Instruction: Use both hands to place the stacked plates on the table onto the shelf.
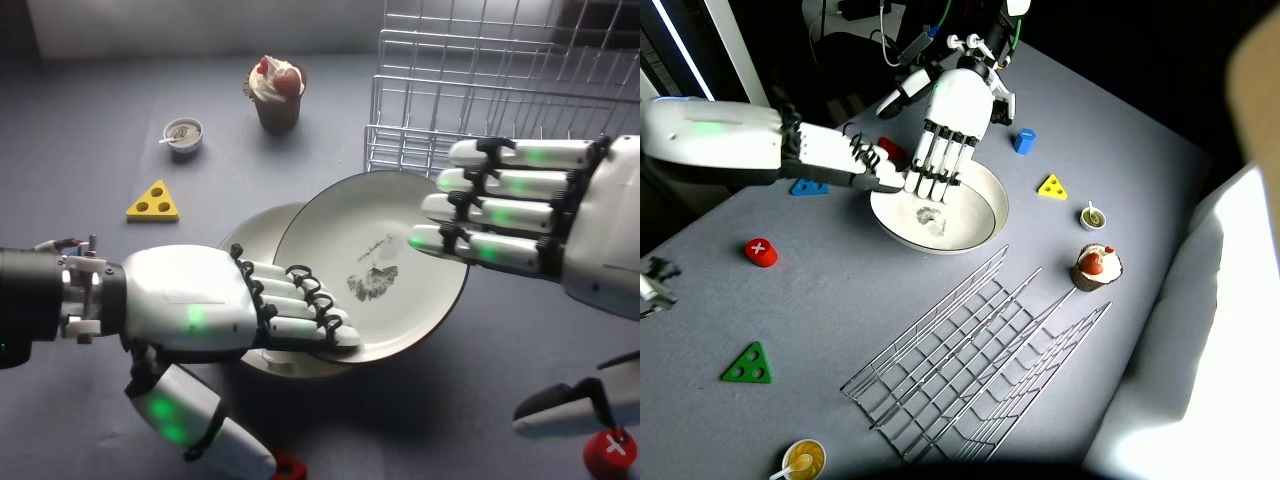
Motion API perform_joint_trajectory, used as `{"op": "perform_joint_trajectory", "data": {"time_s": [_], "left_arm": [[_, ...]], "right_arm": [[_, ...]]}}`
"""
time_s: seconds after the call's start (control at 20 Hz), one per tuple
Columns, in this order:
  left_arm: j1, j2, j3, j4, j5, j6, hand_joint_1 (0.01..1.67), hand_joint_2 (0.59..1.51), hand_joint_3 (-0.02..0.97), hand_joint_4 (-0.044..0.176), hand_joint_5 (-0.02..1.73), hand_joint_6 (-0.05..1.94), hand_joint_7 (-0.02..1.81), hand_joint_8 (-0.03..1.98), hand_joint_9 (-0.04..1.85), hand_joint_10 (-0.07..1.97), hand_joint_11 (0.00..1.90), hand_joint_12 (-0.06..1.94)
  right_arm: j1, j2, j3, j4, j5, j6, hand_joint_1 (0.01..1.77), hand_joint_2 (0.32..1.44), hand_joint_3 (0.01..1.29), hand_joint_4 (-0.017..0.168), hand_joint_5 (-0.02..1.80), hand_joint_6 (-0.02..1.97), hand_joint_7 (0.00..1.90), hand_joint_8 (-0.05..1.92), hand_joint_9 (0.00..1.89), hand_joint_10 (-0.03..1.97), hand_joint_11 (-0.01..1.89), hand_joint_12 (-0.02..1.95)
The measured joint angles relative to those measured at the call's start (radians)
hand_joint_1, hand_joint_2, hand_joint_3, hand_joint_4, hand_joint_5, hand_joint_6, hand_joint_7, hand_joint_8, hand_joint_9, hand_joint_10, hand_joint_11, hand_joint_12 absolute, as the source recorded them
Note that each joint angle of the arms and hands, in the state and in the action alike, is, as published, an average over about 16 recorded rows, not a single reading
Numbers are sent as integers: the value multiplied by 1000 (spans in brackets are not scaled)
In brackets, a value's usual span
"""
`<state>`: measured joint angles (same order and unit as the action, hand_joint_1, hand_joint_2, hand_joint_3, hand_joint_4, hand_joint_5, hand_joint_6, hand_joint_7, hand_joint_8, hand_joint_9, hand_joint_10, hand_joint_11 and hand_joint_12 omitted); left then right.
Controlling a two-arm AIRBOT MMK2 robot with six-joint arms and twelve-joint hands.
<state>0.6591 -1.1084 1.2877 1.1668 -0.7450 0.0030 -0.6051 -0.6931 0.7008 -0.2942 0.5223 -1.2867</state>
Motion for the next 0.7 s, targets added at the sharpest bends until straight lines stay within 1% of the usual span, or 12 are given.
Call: {"op": "perform_joint_trajectory", "data": {"time_s": [0.1,0.25,0.5,0.7], "left_arm": [[-5,-7,-2,-5,7,0,32,1015,12,-3,119,-17,134,-14,143,-13,166,10],[-12,-16,-4,-14,17,0,33,1015,12,-4,116,-16,134,-14,146,-13,171,12],[-17,-24,-8,-23,28,0,35,1016,12,-4,108,-14,131,-14,146,-13,171,16],[-17,-26,-10,-26,32,0,35,1012,12,-4,101,-15,127,-14,142,-13,168,17]], "right_arm": [[3,-28,9,14,-7,-44,153,902,16,6,149,19,197,6,219,0,203,20],[3,-72,28,38,-17,-104,318,890,16,6,157,19,200,6,226,0,223,26],[-5,-139,64,83,-31,-185,653,880,16,6,170,19,195,6,233,0,261,36],[-4,-185,95,106,-34,-205,925,884,16,6,182,19,185,6,241,0,292,45]]}}
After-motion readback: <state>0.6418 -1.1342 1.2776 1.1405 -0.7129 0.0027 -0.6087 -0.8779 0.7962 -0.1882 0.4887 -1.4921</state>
